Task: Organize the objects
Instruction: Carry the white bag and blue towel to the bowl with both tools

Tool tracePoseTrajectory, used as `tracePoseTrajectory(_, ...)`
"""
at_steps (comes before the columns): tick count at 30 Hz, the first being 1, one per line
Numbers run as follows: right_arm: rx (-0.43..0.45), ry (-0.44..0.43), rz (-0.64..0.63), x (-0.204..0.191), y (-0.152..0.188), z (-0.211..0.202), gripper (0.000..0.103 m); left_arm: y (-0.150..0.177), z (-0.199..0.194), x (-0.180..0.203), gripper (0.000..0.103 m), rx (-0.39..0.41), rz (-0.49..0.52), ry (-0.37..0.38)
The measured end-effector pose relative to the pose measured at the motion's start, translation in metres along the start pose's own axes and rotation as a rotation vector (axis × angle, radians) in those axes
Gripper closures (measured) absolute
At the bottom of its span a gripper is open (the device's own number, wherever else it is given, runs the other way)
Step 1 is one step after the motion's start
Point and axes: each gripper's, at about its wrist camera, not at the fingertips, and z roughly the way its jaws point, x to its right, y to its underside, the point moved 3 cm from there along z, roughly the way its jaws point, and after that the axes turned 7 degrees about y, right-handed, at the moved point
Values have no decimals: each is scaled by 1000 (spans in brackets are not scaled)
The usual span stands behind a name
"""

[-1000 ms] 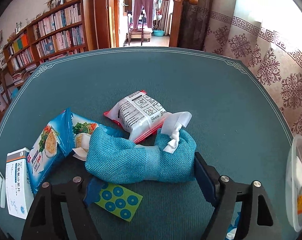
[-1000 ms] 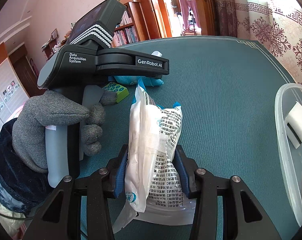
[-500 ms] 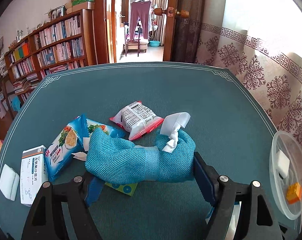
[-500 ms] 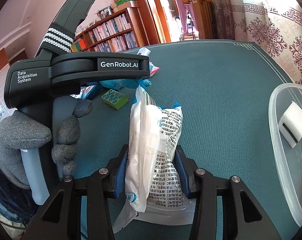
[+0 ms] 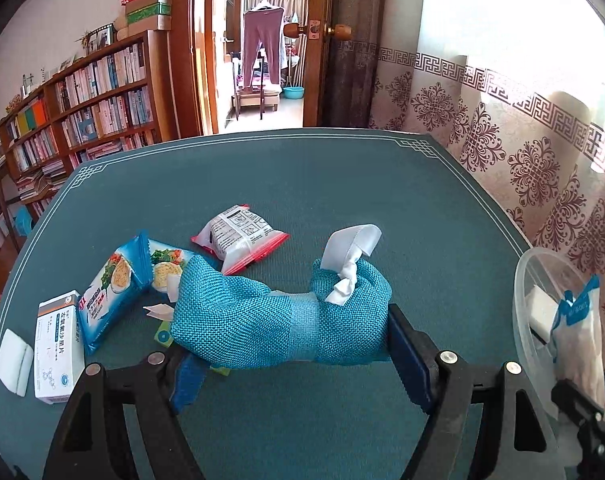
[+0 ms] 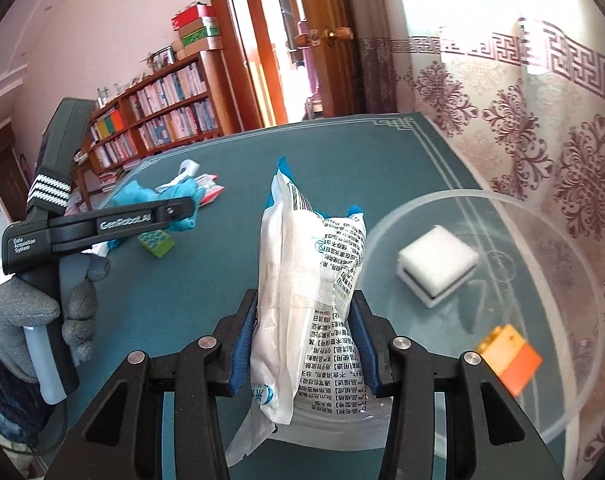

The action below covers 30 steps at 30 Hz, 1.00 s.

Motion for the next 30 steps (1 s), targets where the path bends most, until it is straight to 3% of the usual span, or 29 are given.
tracePoseTrajectory(5, 21, 111, 70, 54, -6, -12, 57, 3, 2, 22, 21, -10, 35, 30)
tracePoseTrajectory(13, 33, 218, 118, 104, -9, -18, 57, 8, 5, 57, 21, -23, 86, 70)
tracePoseTrajectory(21, -1, 334, 149, 134, -1, 0, 55, 14, 5, 81, 20, -33, 127, 105)
tracePoseTrajectory(30, 7, 340, 151, 134, 3, -2, 52, 18, 7, 99, 20, -46, 159, 130)
